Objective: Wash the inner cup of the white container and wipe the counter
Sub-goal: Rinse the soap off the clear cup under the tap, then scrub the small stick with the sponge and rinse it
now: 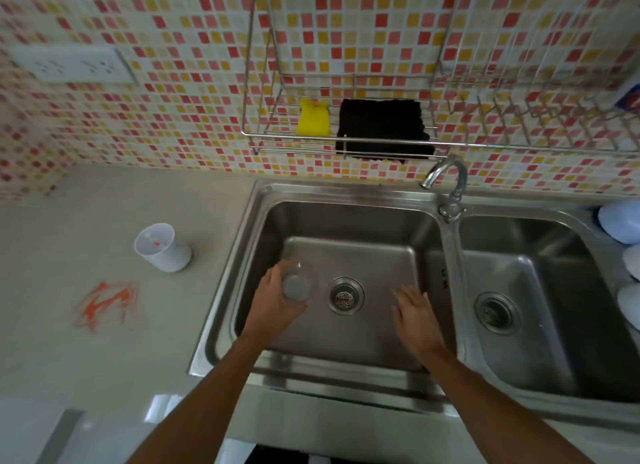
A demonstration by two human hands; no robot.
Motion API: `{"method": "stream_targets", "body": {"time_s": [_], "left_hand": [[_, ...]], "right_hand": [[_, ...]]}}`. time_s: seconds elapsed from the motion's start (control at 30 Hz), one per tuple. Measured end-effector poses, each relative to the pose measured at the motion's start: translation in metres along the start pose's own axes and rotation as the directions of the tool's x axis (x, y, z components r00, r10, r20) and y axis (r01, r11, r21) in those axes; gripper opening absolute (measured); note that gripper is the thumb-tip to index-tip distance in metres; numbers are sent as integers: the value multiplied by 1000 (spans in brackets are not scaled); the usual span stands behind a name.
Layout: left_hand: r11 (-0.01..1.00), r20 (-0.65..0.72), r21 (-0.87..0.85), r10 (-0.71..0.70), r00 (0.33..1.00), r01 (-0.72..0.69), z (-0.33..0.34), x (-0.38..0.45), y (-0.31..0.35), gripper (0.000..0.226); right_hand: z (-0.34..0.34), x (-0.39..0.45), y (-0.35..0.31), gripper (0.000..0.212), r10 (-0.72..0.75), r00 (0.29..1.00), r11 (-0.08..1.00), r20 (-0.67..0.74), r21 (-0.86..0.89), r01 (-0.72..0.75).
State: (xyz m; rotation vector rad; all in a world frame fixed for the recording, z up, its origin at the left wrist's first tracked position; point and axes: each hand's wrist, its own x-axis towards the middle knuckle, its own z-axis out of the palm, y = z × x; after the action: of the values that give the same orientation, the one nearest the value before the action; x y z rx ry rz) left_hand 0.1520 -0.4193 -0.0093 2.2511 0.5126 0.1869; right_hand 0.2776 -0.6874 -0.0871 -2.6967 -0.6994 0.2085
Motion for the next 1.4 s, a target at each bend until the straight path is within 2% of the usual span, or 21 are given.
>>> {"method": "stream_targets", "body": {"time_s": [0.1, 0.2, 0.37, 0.53, 0.77, 0.93, 1.0, 1.03, 1.1, 1.17, 1.23, 1.3, 1.4], "left_hand": [[997, -140, -71, -22, 990, 12, -31, -16, -14, 72], [983, -274, -153, -144, 951, 105, -65, -33, -31, 78], [959, -386, -164, -278, 880, 231, -122, -52, -77, 83], [940, -384, -188, -336, 860, 283, -163, -56, -122, 83], [936, -240, -192, -336, 911, 294, -175, -47, -159, 90], [973, -170, -122, -214, 962, 195, -193, -45, -168, 93], [989, -277, -77, -140, 951, 123, -211, -36, -171, 74], [997, -324, -7, -78, 943, 80, -221, -26, -175, 64], [985, -334, 171, 52, 941, 6, -242, 4, -181, 50], [948, -267, 311, 154, 951, -66, -258, 34, -179, 41], [893, -125, 419, 235, 964, -163, -267, 55, -177, 37], [833, 30, 483, 291, 956, -269, -273, 69, -178, 35], [781, 163, 516, 314, 935, -352, -281, 80, -181, 30]], "right_hand": [[6, 8, -43, 32, -31, 998, 991, -50, 129, 38], [12, 21, -94, 28, -56, 997, 962, -62, 265, 70], [27, 40, -182, 32, -127, 990, 940, -59, 310, 139], [43, 50, -265, 30, -207, 978, 913, -32, 353, 205], [57, 63, -347, 33, -205, 979, 883, 2, 432, 184], [61, 90, -383, 46, -203, 979, 891, 10, 417, 180], [60, 103, -395, 55, -195, 981, 897, 19, 409, 170], [59, 109, -401, 59, -197, 980, 895, 16, 411, 173], [55, 123, -414, 67, -214, 977, 891, 21, 415, 186], [50, 134, -423, 76, -265, 960, 893, 88, 398, 210], [48, 140, -433, 88, -304, 932, 898, 197, 385, 211], [47, 144, -441, 97, -314, 909, 903, 275, 382, 196], [47, 149, -451, 99, -351, 878, 890, 325, 407, 205]]}}
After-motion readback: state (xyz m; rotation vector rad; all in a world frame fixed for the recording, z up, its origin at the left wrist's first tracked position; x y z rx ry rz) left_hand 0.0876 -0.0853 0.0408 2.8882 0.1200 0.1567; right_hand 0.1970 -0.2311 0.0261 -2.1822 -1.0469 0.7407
